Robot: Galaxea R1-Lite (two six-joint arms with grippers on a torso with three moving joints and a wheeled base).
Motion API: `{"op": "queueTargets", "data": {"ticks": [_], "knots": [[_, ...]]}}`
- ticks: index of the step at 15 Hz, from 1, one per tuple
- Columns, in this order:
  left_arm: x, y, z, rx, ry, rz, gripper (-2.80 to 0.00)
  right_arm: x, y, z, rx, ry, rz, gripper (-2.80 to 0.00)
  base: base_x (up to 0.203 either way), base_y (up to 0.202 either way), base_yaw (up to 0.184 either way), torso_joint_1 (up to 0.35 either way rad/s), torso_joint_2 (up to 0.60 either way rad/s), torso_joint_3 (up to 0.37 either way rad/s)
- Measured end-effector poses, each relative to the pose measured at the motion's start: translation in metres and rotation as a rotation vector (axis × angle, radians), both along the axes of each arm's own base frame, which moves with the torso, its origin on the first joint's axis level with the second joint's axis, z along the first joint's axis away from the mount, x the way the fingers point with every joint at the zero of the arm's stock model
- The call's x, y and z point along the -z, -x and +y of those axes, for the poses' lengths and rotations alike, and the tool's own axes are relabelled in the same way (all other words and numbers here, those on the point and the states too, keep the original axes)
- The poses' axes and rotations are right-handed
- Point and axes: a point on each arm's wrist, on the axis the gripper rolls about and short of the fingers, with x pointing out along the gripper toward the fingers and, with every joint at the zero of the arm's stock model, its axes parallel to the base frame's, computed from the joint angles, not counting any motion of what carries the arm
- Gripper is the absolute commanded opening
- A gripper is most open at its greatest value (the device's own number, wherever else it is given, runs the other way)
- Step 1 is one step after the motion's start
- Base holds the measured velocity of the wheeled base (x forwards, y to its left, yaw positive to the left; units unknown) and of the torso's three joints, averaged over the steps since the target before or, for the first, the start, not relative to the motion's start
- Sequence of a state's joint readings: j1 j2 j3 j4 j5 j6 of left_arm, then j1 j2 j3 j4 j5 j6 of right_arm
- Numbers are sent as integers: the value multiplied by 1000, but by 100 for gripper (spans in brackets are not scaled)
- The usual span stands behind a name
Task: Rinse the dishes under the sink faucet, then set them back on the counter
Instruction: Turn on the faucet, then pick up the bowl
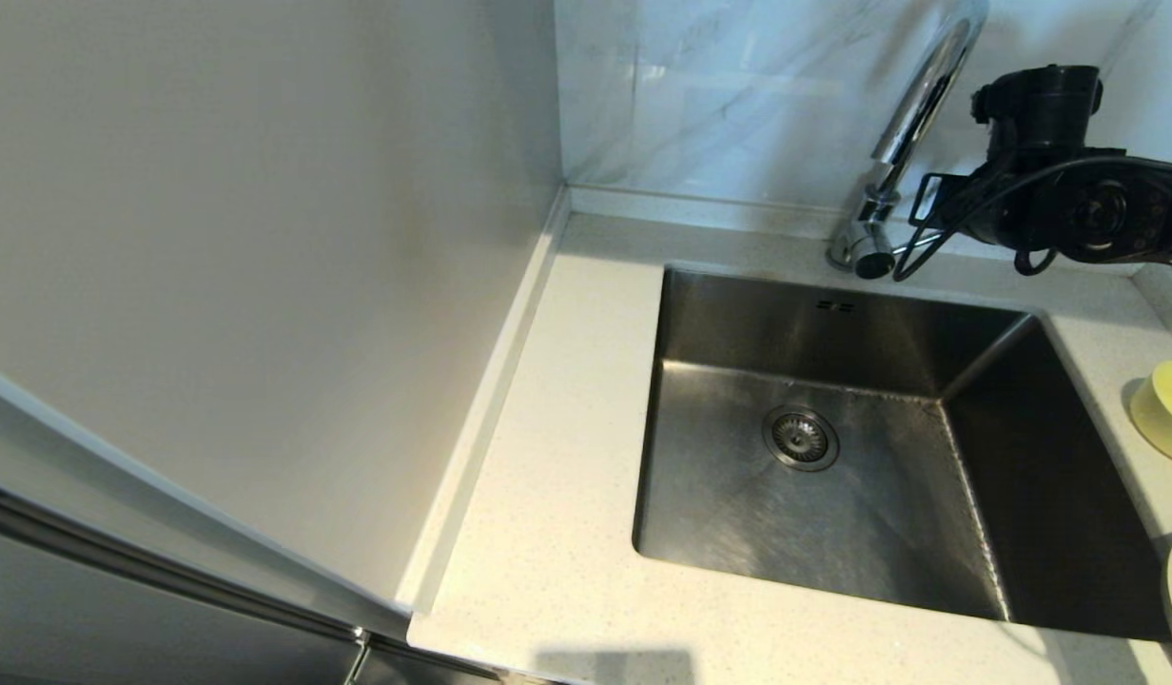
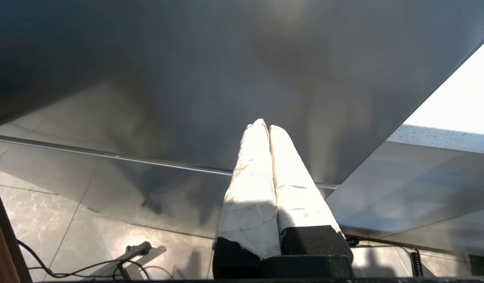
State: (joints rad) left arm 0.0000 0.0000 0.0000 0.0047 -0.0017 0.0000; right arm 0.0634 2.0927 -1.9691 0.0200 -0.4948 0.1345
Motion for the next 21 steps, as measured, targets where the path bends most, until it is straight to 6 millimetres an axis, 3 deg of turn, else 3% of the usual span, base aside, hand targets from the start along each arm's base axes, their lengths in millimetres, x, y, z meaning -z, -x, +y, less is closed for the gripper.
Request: {"op": "queueTargets", "data": {"ticks": [6,10,12,15,18,21], "knots": [[0,0,0,0,0,0,-280,18,-15,-1,5,92,42,-280,0,0,0,0,0,0],[0,0,0,0,0,0,-280,35,-8,-5,-14,145,162,-280,0,0,0,0,0,0],[0,0,0,0,0,0,-280,40,9,-8,-51,154,242,-280,0,0,0,0,0,0],[0,0,0,0,0,0,-280,21,32,-27,-19,129,228,-280,0,0,0,0,0,0],[0,0,0,0,0,0,-280,-18,66,-75,89,140,160,-280,0,0,0,0,0,0],[0,0,0,0,0,0,-280,-27,115,-120,114,117,199,-280,0,0,0,0,0,0]]}}
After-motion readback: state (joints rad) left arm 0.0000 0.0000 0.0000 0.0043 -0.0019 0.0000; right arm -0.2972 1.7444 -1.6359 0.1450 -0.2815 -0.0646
